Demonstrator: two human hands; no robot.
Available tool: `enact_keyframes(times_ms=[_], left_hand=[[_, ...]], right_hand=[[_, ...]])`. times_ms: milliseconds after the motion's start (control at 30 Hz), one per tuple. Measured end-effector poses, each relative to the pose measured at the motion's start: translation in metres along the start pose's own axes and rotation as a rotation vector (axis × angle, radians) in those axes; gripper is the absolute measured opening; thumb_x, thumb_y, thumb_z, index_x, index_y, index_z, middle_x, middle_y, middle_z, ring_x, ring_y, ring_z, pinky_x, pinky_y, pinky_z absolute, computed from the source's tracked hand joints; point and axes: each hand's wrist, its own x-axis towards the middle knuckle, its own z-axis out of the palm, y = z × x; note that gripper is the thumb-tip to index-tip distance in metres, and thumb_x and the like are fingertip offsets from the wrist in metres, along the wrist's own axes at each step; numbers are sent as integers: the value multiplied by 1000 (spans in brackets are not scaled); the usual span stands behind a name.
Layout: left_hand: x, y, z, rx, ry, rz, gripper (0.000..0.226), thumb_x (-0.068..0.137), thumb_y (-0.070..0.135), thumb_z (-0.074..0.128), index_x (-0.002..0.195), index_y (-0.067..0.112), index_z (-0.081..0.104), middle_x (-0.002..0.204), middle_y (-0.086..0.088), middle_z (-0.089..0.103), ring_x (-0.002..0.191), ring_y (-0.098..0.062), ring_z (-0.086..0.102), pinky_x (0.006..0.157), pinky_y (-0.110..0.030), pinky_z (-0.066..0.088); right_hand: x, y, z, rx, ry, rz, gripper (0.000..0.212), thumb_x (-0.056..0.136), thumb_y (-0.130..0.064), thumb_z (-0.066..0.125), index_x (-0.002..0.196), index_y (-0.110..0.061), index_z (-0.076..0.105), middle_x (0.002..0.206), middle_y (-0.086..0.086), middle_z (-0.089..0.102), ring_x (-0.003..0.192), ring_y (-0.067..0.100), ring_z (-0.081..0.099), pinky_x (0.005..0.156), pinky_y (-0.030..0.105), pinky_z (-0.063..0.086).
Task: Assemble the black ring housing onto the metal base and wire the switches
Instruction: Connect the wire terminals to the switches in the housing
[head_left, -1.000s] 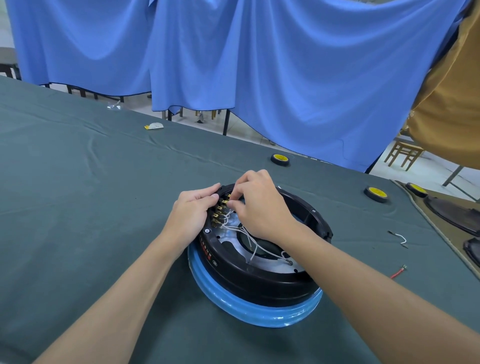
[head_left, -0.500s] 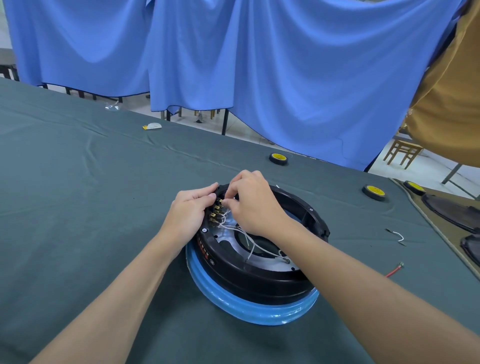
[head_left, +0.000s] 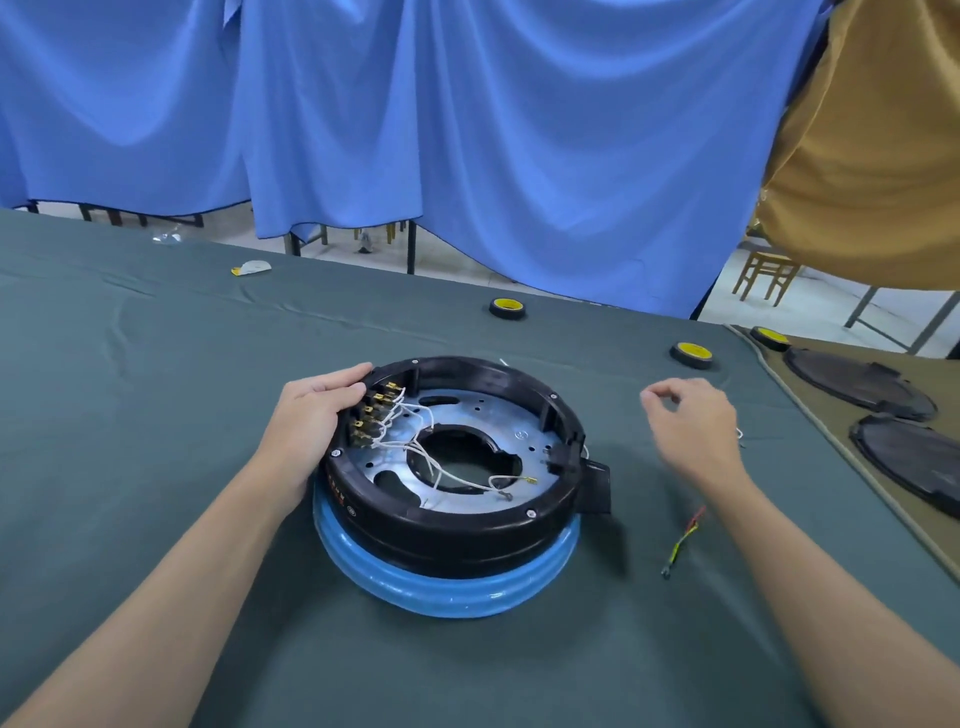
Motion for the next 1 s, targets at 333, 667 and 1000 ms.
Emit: enact_keyframes(times_ms=[333,667,1000], left_hand=[[-4,0,5,-102,27,16,29,93,-1,55,105,18,74,98,0,77,86,-12,72,89,-30,52],[-4,0,6,-91,41,16,29,92,0,55,108,16,74,102,-4,76,93,-17,72,90,-31,51],[-4,-1,6,-86,42,27,29,92,0,56,112,14,73,96,0,77,86,-13,73,85,-29,53]], right_hand=[[20,63,5,-437,-266,263,62,96,-58,31,138,-14,48,145,20,38,135,39,26,109,47,26],[20,69,2,-320,-27,135,28,91,-21,50,106,-8,71,123,17,57,118,39,43,93,42,44],[18,54,5,-266,-87,95,20,90,-13,53,82,0,66,96,20,68,99,40,57,78,37,48]])
